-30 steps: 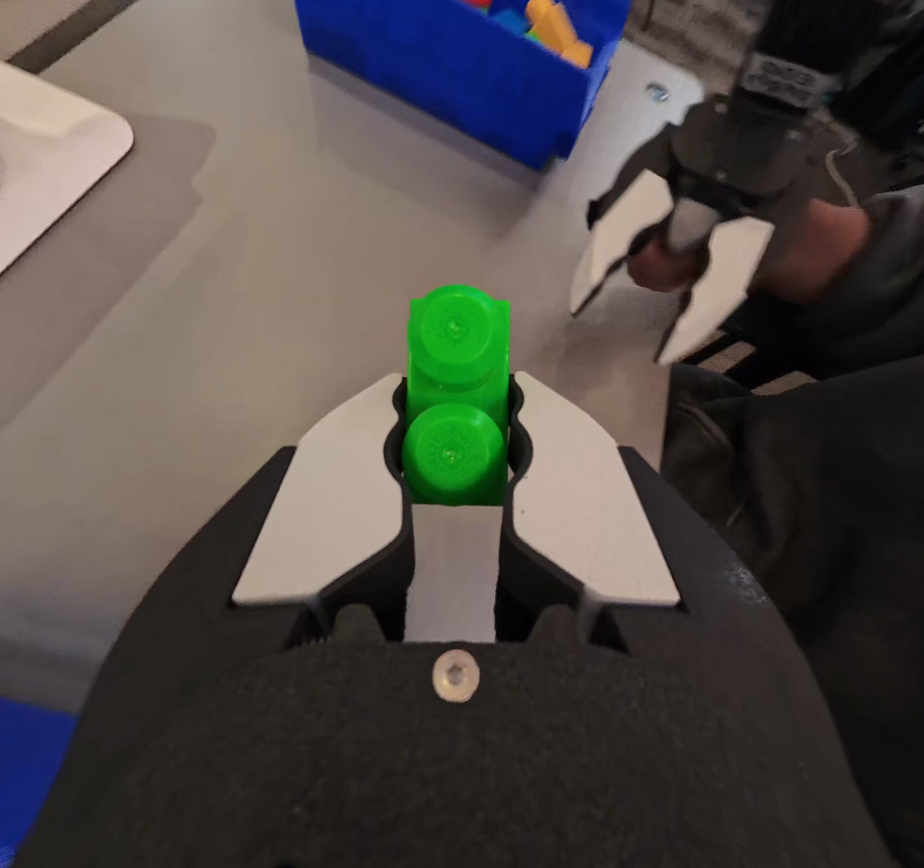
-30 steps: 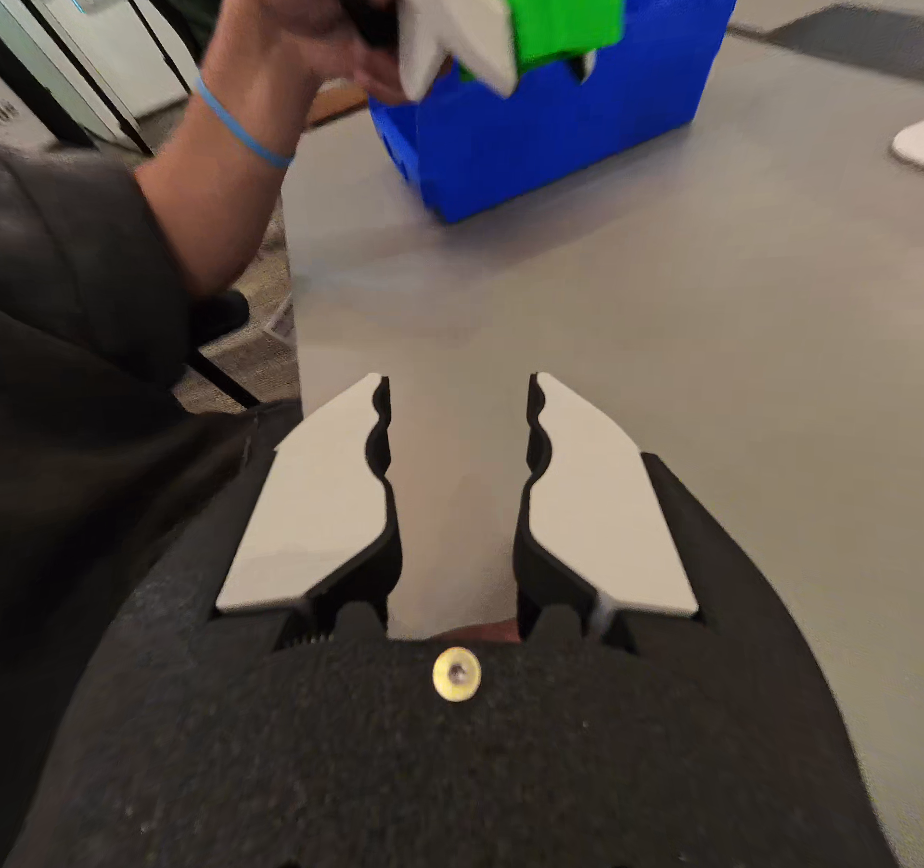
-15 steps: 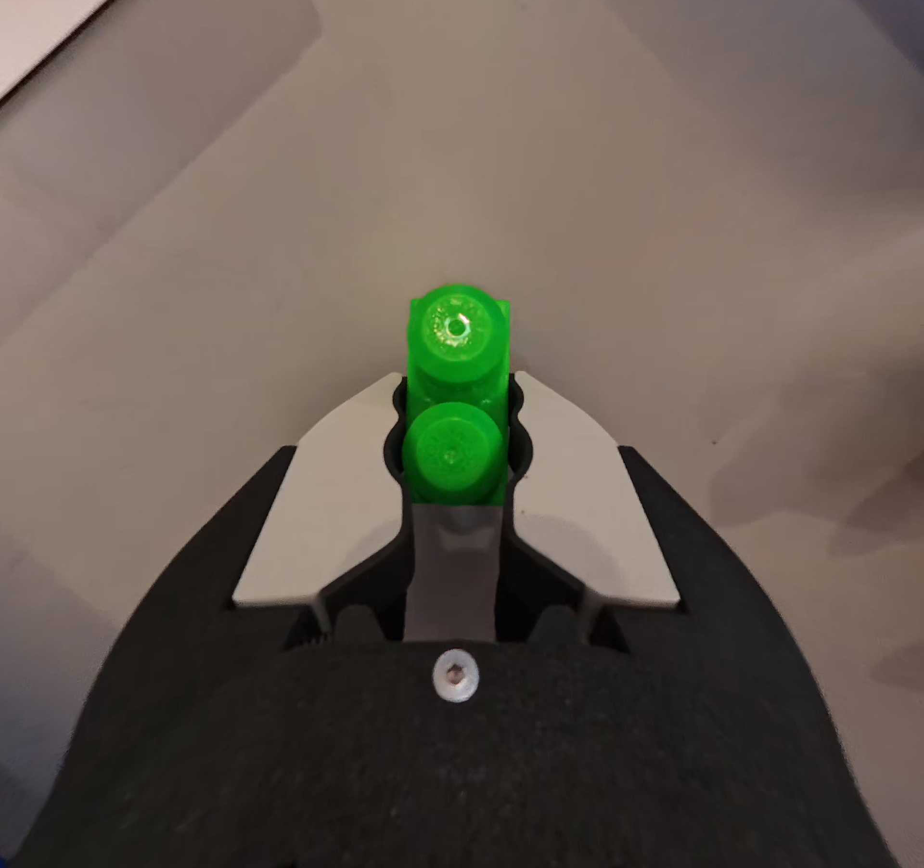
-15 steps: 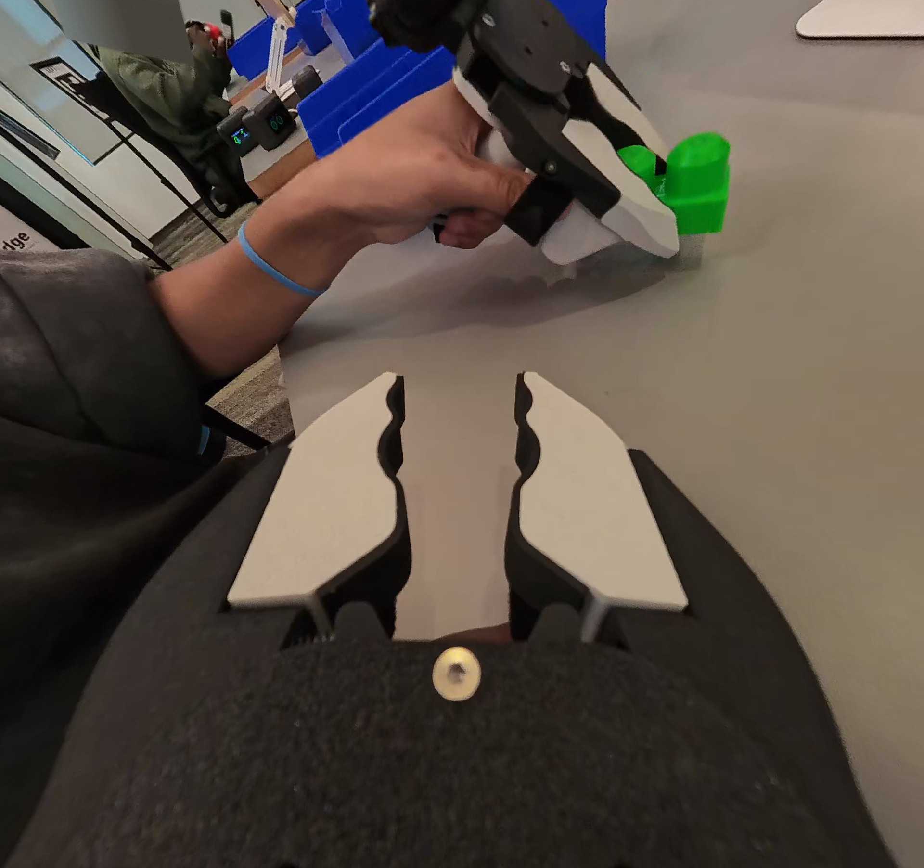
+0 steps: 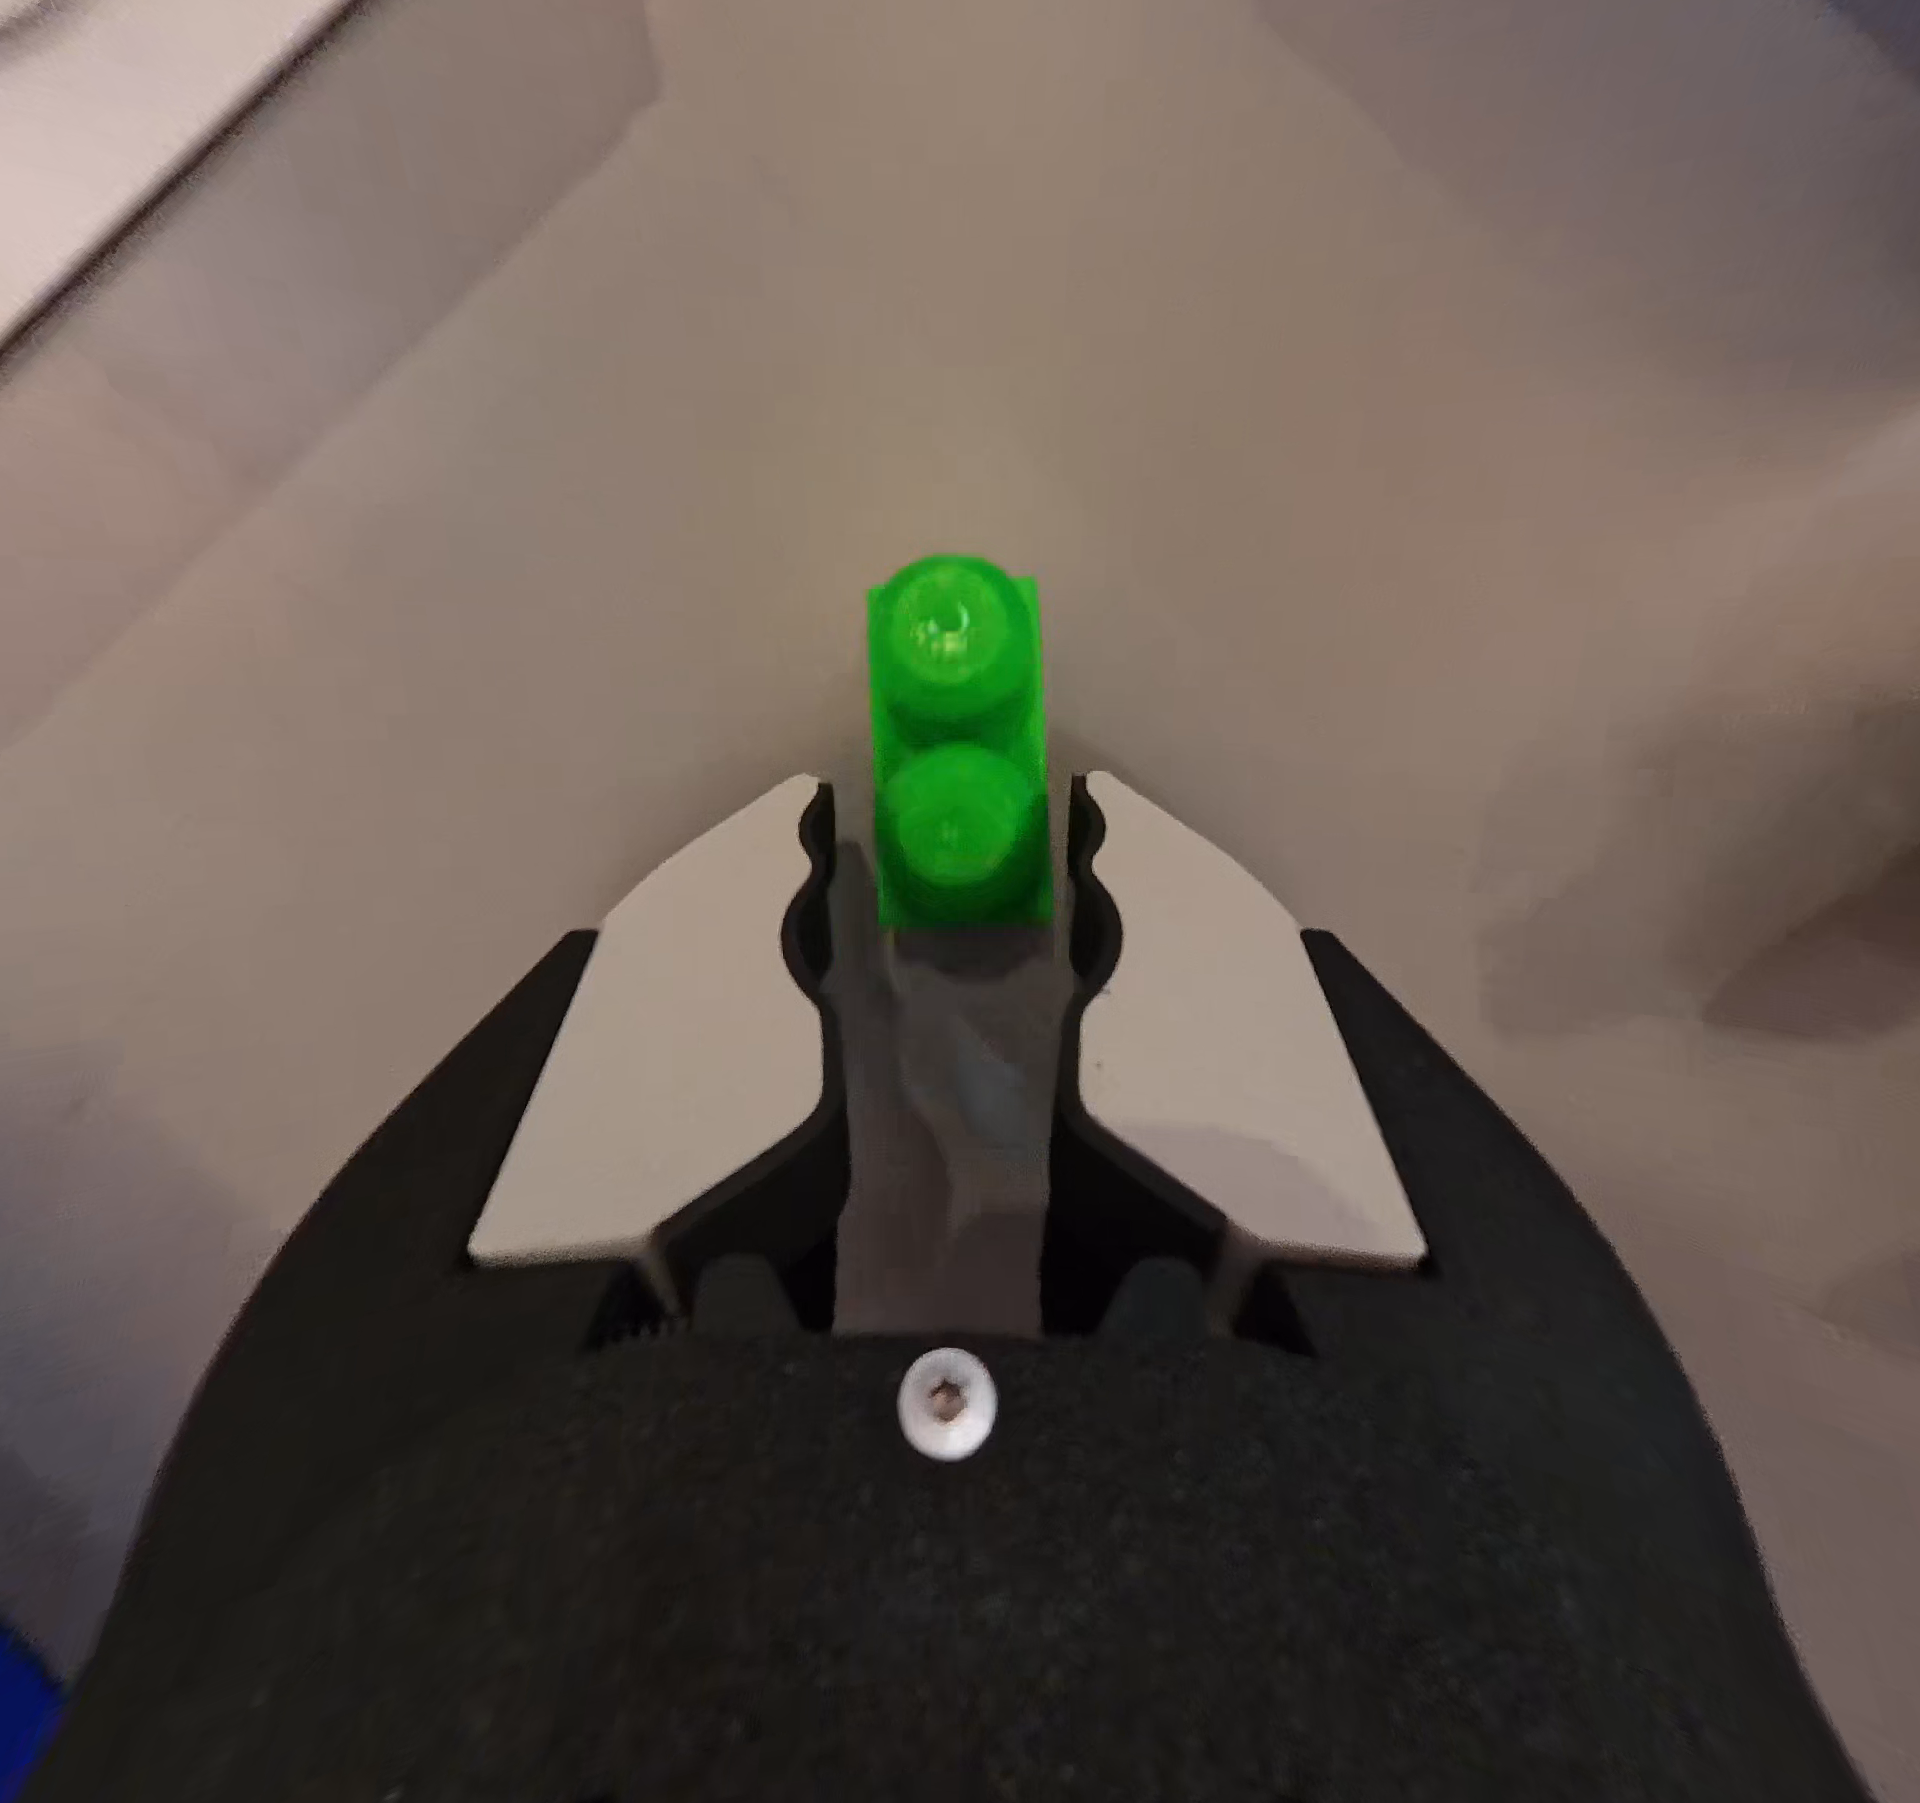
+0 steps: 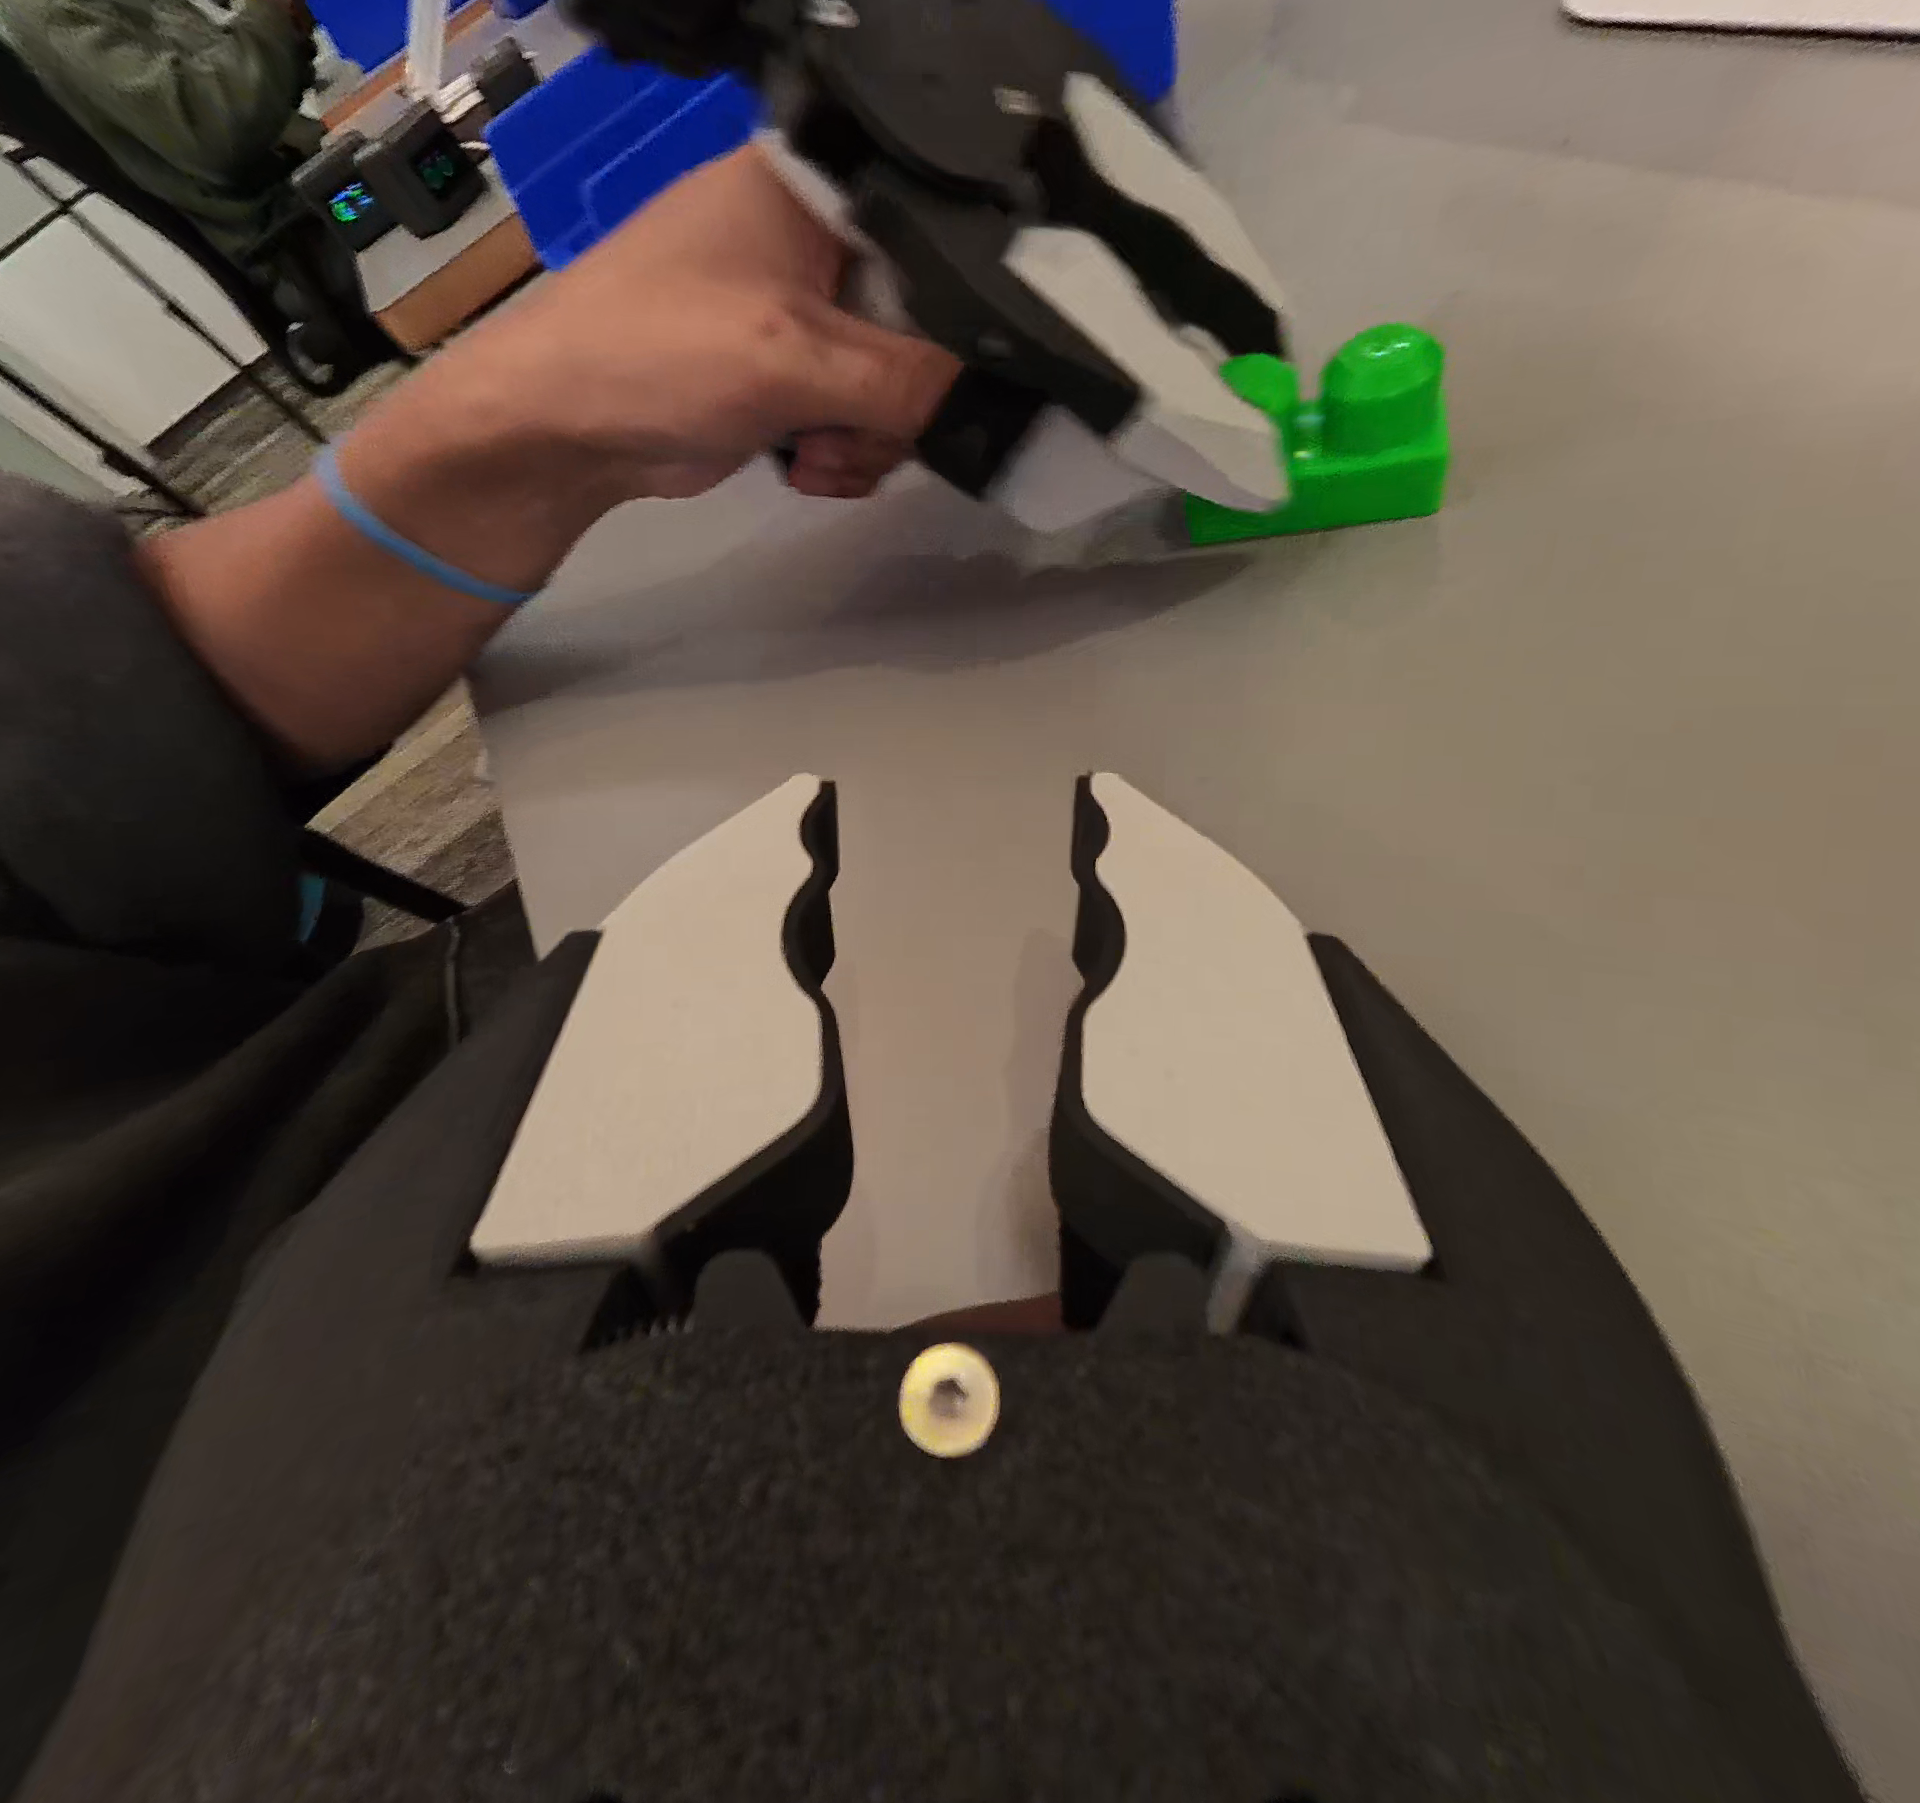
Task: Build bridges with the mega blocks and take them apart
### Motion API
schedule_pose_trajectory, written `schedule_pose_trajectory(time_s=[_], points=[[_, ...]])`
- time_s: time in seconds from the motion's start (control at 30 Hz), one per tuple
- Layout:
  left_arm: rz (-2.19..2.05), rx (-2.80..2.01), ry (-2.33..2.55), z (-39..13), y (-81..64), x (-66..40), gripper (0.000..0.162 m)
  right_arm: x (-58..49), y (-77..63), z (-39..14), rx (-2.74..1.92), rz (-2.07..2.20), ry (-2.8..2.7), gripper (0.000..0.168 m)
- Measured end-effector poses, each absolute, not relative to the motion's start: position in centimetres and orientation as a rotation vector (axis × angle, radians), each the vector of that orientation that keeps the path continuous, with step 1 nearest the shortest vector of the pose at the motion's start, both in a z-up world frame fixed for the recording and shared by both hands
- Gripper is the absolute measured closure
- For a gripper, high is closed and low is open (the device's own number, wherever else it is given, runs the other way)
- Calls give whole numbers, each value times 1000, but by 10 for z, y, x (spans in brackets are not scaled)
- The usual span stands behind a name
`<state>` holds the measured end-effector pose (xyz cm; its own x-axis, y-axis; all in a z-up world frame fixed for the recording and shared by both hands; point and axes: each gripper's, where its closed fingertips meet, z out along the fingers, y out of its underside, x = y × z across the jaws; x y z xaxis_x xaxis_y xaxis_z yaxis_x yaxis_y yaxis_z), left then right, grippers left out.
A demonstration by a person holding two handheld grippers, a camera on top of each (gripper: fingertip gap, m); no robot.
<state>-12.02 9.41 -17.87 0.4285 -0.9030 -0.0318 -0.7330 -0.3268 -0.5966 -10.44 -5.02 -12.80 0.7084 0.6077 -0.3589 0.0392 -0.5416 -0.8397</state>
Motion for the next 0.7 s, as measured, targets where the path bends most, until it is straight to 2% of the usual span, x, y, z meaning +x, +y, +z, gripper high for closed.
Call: schedule_pose_trajectory(time_s=[0.13,0.2,0.37,0.57,0.6,0.63,0.7], points=[[-497,-2021,1216,-125,73,-168,117,-91,-28,-128,-2055,632,-380,117],[-574,-1992,1114,-111,54,-198,117,-91,-9,-135,-2094,482,-377,106],[-694,-1949,1009,-126,5,-253,119,-108,53,-160,-2168,183,-492,89],[-670,-1904,1039,-136,-16,-272,120,-121,108,-173,-2219,154,-464,77],[-671,-1888,1042,-133,-17,-272,120,-121,111,-178,-2249,156,-468,84],[-675,-1873,1048,-131,-19,-272,120,-127,110,-178,-2256,216,-493,99],[-686,-1862,1057,-130,-23,-273,120,-129,108,-175,-2251,237,-501,100]])
